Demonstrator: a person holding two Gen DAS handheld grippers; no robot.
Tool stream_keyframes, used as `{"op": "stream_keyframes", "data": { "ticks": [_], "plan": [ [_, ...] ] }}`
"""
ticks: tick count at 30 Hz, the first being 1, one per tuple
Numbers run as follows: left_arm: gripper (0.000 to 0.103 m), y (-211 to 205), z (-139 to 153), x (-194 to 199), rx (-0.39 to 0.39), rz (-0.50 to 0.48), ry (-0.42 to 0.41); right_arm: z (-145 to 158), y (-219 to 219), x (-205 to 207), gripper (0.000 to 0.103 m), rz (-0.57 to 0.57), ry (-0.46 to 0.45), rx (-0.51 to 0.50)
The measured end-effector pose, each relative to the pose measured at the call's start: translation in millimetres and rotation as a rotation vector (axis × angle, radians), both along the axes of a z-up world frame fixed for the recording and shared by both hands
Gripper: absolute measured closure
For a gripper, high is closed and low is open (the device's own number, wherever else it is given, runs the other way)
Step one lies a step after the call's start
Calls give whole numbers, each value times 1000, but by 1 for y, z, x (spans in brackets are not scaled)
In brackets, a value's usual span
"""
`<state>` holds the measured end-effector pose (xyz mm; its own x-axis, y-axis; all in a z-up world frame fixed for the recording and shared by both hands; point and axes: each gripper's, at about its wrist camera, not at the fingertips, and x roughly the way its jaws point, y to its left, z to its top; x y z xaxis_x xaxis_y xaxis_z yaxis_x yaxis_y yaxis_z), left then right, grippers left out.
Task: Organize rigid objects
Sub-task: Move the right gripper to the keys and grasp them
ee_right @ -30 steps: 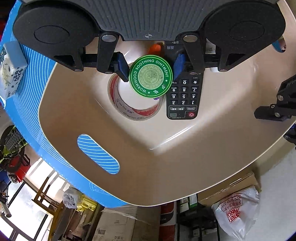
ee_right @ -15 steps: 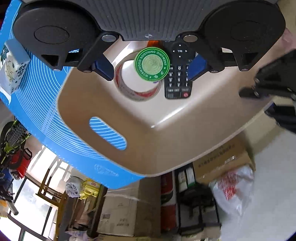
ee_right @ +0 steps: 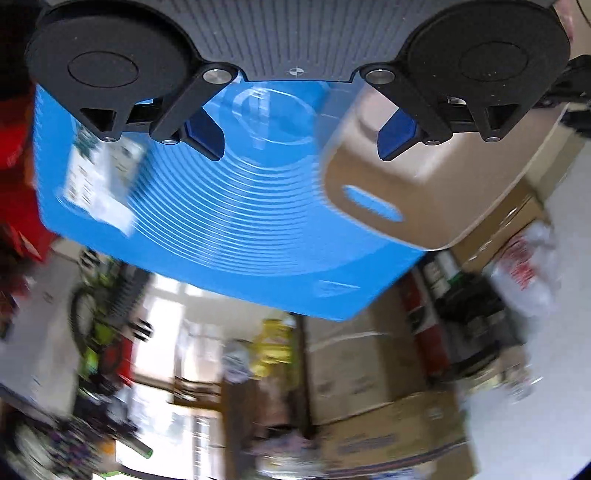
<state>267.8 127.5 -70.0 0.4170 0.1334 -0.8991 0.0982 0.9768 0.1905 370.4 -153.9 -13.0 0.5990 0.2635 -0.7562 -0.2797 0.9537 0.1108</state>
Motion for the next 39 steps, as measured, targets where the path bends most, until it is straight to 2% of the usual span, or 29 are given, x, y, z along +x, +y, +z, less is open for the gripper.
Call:
{"op": "stream_keyframes", "data": {
  "ticks": [5,10,13,19,25,29,31,34,35,36,37,39],
  "plan": [
    [87,0,-1,0,3,2,-1,-35,-37,12,12,-87,36,-47],
    [87,0,-1,0,4,2,-1,-86,-62,23,19,-156,168,-73],
    [87,-1,0,0,8,1,-2,-104,-73,25,20,-196,206,-40],
    [87,-1,0,1,9,2,-2,-119,-75,30,21,-215,223,-11],
    [87,0,-1,1,12,-1,-1,-131,-61,34,28,-204,248,-21],
    [87,-1,-1,1,12,0,-1,-141,-47,29,33,-182,212,-55],
    [87,0,-1,1,11,1,-1,-143,-36,26,33,-165,185,-118],
    [87,-1,0,1,11,1,-1,-143,-33,22,50,-154,158,-116],
    [87,-1,0,1,11,1,-1,-142,-33,22,63,-152,153,-115],
    [87,-1,0,1,11,2,-1,-141,-34,21,69,-149,148,-112],
    [87,-1,0,1,10,2,-1,-140,-34,21,72,-150,141,-109],
    [87,-1,0,1,10,2,-1,-136,-37,17,83,-140,131,-95]
  ]
}}
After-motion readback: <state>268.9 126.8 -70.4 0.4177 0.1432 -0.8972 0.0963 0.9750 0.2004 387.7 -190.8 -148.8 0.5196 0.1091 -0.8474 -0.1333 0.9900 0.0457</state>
